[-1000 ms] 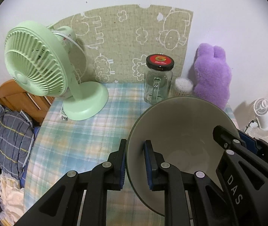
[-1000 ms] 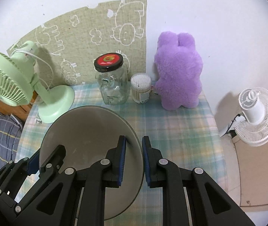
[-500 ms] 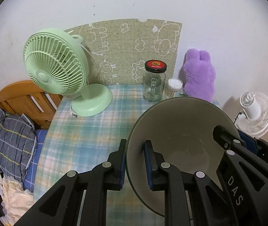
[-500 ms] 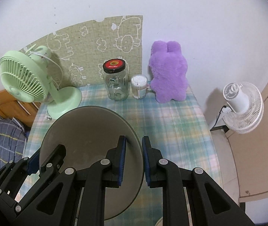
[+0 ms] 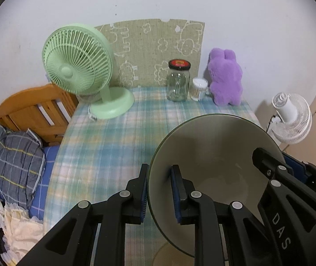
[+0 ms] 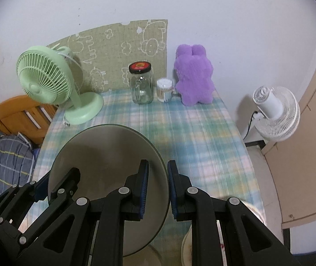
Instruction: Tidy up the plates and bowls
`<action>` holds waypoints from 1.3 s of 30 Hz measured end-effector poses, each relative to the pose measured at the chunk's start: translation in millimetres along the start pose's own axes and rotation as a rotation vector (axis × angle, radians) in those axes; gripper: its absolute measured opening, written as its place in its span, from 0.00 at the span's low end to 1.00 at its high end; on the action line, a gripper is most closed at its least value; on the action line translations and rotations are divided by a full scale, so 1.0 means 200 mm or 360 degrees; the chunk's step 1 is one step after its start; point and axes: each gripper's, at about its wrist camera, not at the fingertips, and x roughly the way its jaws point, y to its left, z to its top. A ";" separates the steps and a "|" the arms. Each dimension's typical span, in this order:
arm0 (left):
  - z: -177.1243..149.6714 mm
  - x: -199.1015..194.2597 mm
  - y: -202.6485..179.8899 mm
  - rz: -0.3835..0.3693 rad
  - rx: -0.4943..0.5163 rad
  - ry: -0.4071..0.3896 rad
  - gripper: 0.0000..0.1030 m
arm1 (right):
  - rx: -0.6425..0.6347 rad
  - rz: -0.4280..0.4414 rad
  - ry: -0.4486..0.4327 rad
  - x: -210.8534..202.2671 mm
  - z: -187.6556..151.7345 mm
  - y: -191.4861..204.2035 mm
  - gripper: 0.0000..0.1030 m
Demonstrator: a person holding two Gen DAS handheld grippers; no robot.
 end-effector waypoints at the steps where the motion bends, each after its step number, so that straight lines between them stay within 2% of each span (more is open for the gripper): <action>1: -0.02 -0.01 0.00 0.0000 0.0004 0.0003 0.16 | 0.0003 -0.0006 0.0004 -0.01 -0.03 0.01 0.20; 11: -0.24 -0.06 0.02 -0.0022 0.0035 0.0052 0.16 | 0.0021 -0.0024 0.0043 -0.08 -0.28 0.03 0.20; 20: -0.41 -0.02 0.02 -0.0054 0.0029 0.0163 0.16 | 0.0022 -0.0056 0.0140 -0.06 -0.46 0.03 0.20; 24: -0.47 0.03 0.03 -0.0078 0.0004 0.0238 0.16 | 0.0019 -0.0069 0.0206 -0.02 -0.51 0.03 0.20; 39: -0.56 0.15 0.02 -0.0077 0.0008 0.0393 0.17 | 0.0031 -0.0089 0.0371 0.11 -0.62 0.03 0.20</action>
